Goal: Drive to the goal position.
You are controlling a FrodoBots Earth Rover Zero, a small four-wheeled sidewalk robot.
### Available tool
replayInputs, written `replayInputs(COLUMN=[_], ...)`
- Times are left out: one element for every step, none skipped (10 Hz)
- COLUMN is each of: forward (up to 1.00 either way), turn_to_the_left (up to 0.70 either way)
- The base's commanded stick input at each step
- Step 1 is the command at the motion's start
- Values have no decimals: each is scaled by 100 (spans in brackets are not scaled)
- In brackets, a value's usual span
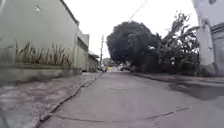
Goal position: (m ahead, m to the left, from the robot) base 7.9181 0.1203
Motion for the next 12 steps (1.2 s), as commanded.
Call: replayInputs(forward=[100, 100, 100, 100, 100, 100, 100, 100, 100, 100, 100, 100], turn_to_the_left=[0, 0, 0, 0, 0, 0, 0, 0, 0, 0, 0, 0])
